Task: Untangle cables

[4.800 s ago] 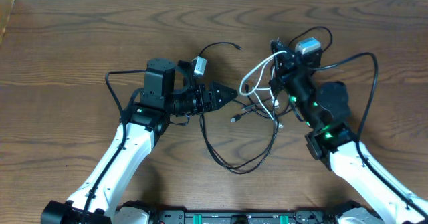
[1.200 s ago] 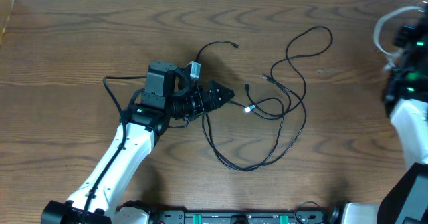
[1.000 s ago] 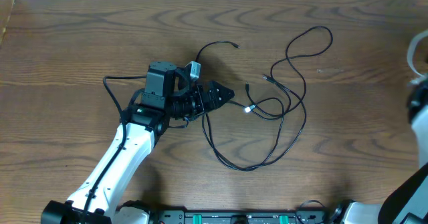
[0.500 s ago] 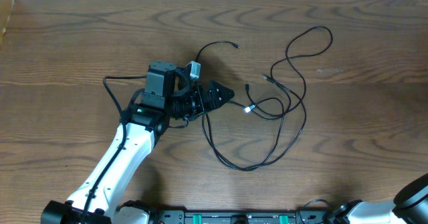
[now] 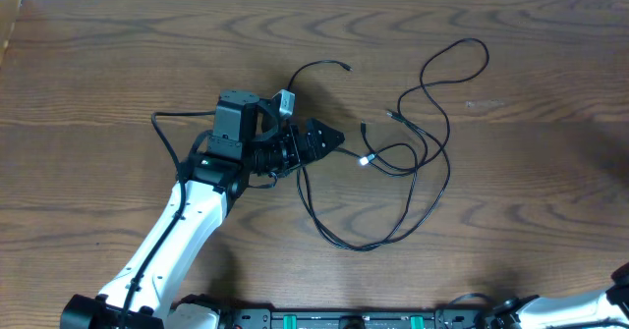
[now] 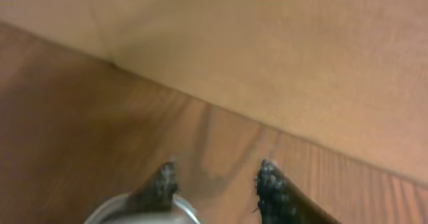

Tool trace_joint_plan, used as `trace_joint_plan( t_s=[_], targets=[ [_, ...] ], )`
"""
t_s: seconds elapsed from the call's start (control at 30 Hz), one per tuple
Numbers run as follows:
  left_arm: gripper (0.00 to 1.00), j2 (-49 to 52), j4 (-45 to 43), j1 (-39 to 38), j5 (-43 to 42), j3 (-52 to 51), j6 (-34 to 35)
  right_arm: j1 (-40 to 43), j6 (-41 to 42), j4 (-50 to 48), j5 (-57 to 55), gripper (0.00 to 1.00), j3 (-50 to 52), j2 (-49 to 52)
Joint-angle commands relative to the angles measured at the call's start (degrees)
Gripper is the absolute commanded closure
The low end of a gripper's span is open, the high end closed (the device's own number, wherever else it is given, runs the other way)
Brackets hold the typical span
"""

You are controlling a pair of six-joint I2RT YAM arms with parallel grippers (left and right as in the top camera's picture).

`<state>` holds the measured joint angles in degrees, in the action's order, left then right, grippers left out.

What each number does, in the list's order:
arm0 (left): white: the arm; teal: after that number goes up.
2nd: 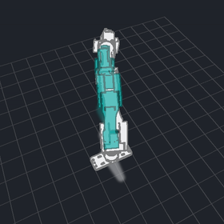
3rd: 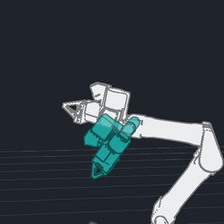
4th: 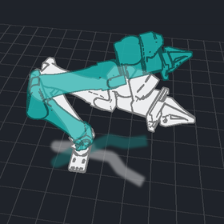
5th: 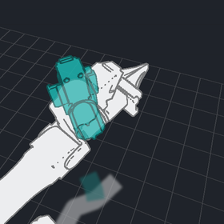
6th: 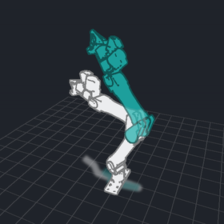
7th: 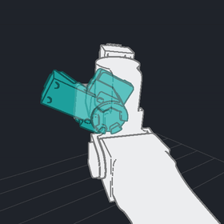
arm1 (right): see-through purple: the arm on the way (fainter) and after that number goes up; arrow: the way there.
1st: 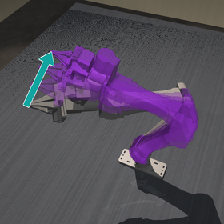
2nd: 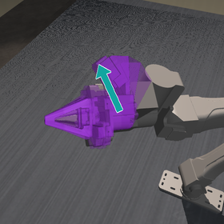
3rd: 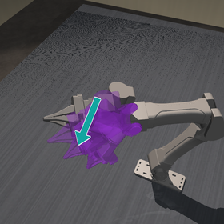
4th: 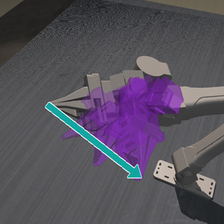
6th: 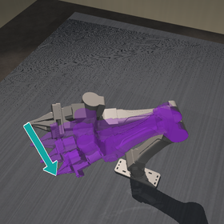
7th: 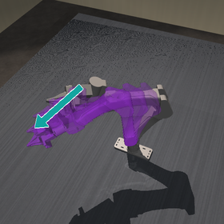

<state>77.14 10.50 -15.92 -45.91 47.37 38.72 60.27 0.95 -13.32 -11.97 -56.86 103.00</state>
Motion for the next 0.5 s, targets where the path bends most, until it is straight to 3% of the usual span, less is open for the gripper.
trace_joint_plan(
  t_s=[0.0, 0.07, 0.1, 0.47],
  targets=[
    [0.04, 0.13, 0.17, -0.17, 0.37, -0.24, -0.74, 0.61, 3.96, 0.26, 0.26, 0.45, -0.87, 0.09],
    [0.04, 0.13, 0.17, -0.17, 0.37, -0.24, -0.76, 0.57, 4.09, 0.44, 1.07, 0.26, -0.87, 0.09],
    [0.04, 0.13, 0.17, -0.17, 0.37, -0.24, -0.76, 0.42, 4.20, 1.27, 2.10, 0.01, -0.87, 0.09],
    [0.04, 0.13, 0.17, -0.17, 0.37, -0.24, -0.74, 0.39, 6.10, 11.67, 10.05, 0.01, -0.87, -0.09]
  ],
)
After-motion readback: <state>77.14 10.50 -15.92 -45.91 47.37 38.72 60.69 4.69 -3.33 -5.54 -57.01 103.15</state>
